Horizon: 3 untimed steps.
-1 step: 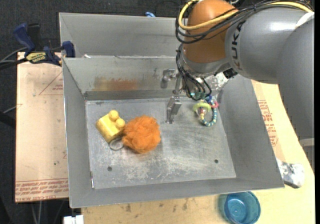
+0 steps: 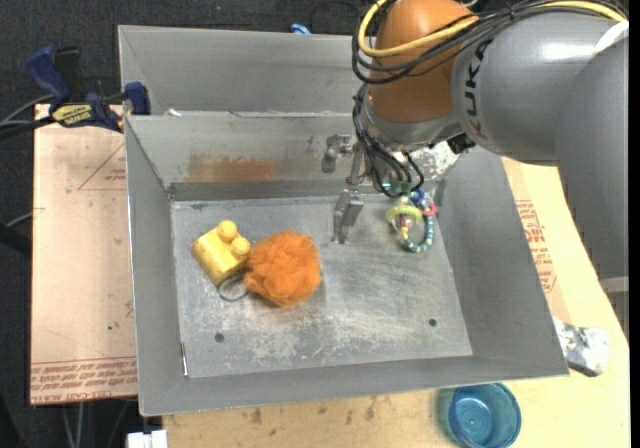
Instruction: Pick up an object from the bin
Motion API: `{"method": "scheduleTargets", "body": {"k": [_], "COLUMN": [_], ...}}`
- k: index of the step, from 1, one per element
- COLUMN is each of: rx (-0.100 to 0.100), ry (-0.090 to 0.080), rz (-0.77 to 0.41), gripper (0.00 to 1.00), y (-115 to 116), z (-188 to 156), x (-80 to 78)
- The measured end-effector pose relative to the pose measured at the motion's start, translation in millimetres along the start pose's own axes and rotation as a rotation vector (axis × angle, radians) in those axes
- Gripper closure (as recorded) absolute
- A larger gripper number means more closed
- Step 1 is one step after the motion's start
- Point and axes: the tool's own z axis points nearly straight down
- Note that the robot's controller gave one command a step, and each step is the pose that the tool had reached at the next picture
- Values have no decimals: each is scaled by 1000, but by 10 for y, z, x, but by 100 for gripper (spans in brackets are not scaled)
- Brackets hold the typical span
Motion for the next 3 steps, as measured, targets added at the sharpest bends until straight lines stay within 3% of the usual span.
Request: {"method": "scheduleTargets", "body": {"k": [1,2,3], "rx": [3,-1,-1], "ry": [-8,2,2], "rz": [-69,-217,-217], "gripper": [0,100,100], "y": [155,633,632], "z": [166,837,837], "x": [11,316,316]}}
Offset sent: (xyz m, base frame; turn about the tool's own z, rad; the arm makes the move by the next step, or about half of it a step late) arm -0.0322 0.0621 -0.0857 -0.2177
